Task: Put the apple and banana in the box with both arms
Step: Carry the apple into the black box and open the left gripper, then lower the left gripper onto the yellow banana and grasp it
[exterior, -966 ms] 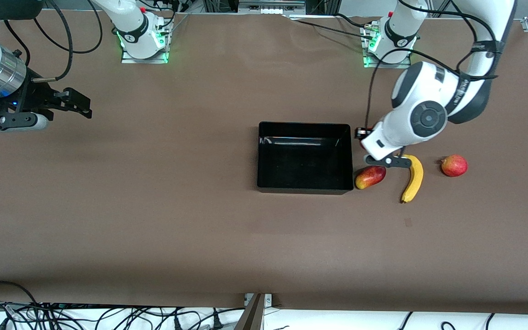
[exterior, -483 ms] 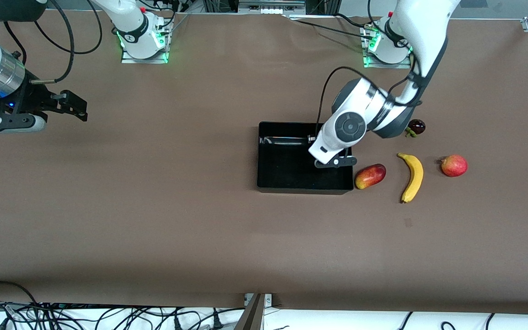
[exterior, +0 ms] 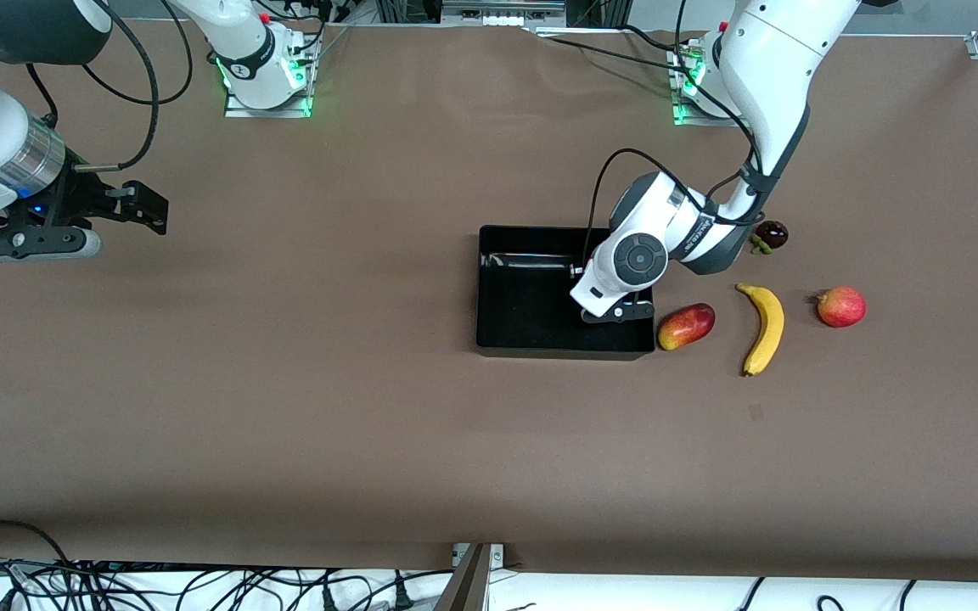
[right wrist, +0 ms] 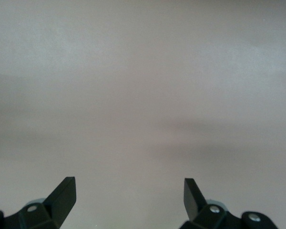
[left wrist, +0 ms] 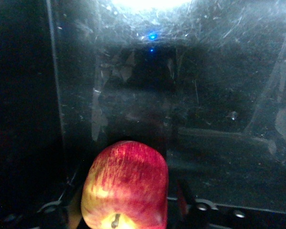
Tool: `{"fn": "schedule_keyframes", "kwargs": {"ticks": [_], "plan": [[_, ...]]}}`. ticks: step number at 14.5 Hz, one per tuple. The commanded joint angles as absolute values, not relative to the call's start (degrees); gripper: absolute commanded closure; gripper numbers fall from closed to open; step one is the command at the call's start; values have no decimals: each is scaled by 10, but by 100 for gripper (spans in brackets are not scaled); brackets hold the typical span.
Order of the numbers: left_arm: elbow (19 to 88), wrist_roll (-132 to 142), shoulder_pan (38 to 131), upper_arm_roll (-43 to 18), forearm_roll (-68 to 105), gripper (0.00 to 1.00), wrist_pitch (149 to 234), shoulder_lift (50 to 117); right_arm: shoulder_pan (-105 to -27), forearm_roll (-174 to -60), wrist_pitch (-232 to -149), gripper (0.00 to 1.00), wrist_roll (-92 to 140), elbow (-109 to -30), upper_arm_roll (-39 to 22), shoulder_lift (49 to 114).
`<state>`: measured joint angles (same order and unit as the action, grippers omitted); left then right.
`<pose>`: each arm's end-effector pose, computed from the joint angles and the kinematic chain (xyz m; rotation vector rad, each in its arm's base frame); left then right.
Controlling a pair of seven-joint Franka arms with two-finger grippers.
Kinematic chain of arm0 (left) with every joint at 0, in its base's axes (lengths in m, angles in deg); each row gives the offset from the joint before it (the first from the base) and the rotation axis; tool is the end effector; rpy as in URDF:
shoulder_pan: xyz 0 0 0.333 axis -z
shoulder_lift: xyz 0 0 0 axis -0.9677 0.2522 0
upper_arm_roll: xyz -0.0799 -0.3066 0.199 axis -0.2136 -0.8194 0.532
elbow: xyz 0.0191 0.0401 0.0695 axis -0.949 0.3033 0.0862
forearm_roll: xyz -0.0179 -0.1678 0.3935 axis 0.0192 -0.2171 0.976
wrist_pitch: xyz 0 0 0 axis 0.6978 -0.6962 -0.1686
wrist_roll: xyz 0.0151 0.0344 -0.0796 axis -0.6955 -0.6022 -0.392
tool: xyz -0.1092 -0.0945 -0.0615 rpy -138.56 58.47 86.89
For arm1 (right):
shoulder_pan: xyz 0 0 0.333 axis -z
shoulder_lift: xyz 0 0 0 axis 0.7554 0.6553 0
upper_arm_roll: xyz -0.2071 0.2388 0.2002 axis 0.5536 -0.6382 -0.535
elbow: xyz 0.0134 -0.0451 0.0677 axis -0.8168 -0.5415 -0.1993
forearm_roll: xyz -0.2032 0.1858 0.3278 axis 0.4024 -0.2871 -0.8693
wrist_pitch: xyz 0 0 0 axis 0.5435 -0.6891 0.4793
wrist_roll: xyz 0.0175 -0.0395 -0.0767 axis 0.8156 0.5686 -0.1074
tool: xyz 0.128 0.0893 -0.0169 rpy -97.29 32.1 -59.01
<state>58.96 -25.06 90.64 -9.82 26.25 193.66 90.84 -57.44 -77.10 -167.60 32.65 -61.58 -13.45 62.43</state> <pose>0.5594 -0.3314 0.1806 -3.0538 -0.1998 0.5459 0.6136 0.0793 0.5775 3.0744 0.1247 -0.0760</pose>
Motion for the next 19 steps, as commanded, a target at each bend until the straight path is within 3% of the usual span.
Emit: {"fn": "schedule_keyframes", "kwargs": {"ticks": [1,4,8,11,14,18,19], "plan": [[537,-260,897,-92,275,0,1822,857,-576,-795,-1685,0,327,-608,-129,627],[432,-219,829,-90,288,0,1669,846,-574,-805,-1685,0,328,-608,-129,628],[421,1,740,-90,386,0,1658,855,-578,-806,-1685,0,328,-607,-132,627],[439,140,679,-91,411,0,1724,885,-580,-806,-1686,0,328,-607,-134,626],[481,286,626,-90,411,0,1857,920,-580,-807,-1685,0,328,-607,-134,627],[568,325,607,-90,411,0,1982,934,-579,-810,-1685,0,328,-607,-134,626],[571,325,608,-90,411,7,1983,935,-579,-810,-1685,0,328,-607,-133,626]]}}
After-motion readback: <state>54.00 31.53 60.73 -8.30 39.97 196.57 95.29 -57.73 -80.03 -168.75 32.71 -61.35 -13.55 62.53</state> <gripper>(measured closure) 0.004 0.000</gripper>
